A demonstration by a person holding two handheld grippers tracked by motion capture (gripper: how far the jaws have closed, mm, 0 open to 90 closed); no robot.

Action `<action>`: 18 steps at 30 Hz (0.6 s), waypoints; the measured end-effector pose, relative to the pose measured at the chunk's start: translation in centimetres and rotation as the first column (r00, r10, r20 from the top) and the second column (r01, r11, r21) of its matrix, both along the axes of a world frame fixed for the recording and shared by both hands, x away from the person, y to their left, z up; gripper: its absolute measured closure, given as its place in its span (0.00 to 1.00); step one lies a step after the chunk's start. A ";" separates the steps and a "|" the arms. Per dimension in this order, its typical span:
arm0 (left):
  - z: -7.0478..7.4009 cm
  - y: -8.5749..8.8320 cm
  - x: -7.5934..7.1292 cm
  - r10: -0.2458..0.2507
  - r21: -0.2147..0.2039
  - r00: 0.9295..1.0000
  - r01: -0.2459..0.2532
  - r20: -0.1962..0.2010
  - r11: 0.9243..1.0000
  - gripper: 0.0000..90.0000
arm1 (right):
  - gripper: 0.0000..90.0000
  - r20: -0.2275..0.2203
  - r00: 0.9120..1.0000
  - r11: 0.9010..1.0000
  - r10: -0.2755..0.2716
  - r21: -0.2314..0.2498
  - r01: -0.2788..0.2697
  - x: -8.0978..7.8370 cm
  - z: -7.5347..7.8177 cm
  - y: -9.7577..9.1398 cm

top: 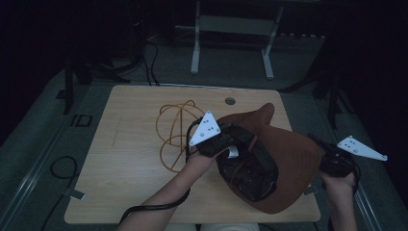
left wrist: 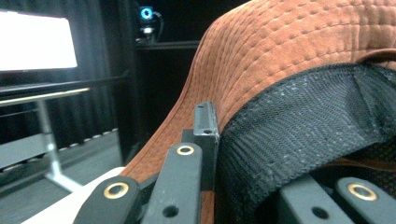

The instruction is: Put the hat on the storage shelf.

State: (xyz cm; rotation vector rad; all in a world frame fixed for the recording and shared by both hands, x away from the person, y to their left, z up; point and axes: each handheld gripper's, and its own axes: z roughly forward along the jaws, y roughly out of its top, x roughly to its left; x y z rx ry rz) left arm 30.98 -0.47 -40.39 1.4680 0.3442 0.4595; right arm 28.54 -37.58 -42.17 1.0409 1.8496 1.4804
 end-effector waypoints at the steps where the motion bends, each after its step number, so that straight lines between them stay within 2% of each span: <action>1: 0.0 0.0 0.0 -0.030 -0.018 1.000 0.030 -0.006 0.999 0.95 | 0.50 0.004 1.000 1.000 0.017 0.000 -0.017 -0.1 0.0 0.3; 4: 0.1 0.0 -0.2 -0.090 -0.033 0.996 0.090 0.014 0.995 0.95 | 0.50 0.010 0.996 0.996 0.090 -0.003 -0.090 -0.2 0.1 1.4; 7: 0.2 -0.3 -0.5 -0.143 -0.024 0.989 0.144 0.033 0.989 0.95 | 0.50 0.006 0.992 0.992 0.127 -0.009 -0.127 -0.1 0.2 2.4; 9: 0.2 -0.6 -0.6 -0.154 -0.008 0.987 0.154 0.040 0.988 0.95 | 0.50 0.007 0.987 0.987 0.161 -0.006 -0.161 -0.2 0.3 3.1; 11: 0.2 -0.7 -0.6 -0.164 -0.014 0.986 0.165 0.036 0.986 0.95 | 0.49 0.017 0.978 0.978 0.208 -0.002 -0.208 -0.5 0.4 3.9; 14: -0.1 -1.2 -0.7 -0.175 -0.014 0.984 0.175 0.031 0.984 0.95 | 0.47 0.045 0.957 0.958 0.287 0.018 -0.288 -1.2 0.8 4.9; 16: -0.2 -1.4 -0.8 -0.176 -0.014 0.984 0.176 0.028 0.984 0.95 | 0.46 0.063 0.946 0.947 0.319 0.005 -0.320 -1.5 1.1 5.7; 18: -0.2 -1.7 -0.9 -0.177 -0.006 0.984 0.177 0.028 0.984 0.95 | 0.45 0.078 0.938 0.941 0.337 -0.014 -0.337 -1.7 1.3 6.5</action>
